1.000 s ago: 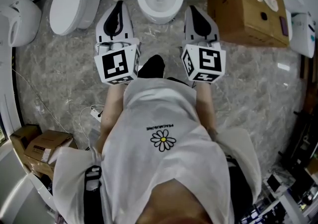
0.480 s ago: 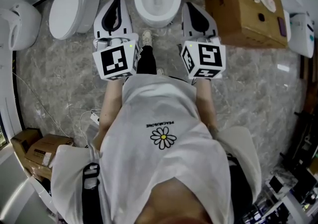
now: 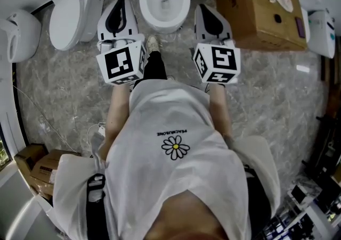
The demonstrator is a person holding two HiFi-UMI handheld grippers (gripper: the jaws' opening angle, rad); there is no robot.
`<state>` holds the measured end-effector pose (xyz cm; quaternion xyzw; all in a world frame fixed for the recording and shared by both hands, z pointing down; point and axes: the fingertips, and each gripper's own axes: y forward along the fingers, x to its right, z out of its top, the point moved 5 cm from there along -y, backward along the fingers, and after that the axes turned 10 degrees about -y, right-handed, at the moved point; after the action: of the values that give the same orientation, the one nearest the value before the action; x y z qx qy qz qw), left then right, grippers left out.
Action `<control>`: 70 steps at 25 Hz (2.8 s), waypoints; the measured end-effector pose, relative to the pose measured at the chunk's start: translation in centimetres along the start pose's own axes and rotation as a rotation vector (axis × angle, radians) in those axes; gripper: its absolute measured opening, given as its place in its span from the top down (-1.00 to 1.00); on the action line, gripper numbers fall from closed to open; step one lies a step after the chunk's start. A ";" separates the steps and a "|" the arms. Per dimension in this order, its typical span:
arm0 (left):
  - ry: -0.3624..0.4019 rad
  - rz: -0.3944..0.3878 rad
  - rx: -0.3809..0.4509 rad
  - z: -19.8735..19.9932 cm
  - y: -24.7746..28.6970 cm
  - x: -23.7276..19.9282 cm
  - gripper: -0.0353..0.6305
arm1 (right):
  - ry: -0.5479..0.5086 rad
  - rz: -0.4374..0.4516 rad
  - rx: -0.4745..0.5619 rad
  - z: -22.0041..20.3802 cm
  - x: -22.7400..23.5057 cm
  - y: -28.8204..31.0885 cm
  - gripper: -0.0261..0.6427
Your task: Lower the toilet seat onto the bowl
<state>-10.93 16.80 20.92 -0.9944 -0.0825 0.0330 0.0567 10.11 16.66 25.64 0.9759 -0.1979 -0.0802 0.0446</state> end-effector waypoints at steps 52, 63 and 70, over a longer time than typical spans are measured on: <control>-0.078 -0.025 -0.099 -5.4 35.9 -11.1 0.83 | -0.071 -0.087 -0.043 5.0 10.8 36.2 0.83; -0.059 -0.018 -0.150 -6.9 39.2 -9.6 0.83 | -0.061 -0.071 -0.046 3.9 13.8 38.2 0.83; -0.038 -0.077 -0.181 -7.5 45.5 -10.1 0.52 | -0.122 -0.051 -0.096 3.8 15.9 44.0 0.82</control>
<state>-12.97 -30.26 23.56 -0.9908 -0.1245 0.0421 -0.0336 7.21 -30.24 24.91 0.9706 -0.1714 -0.1502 0.0774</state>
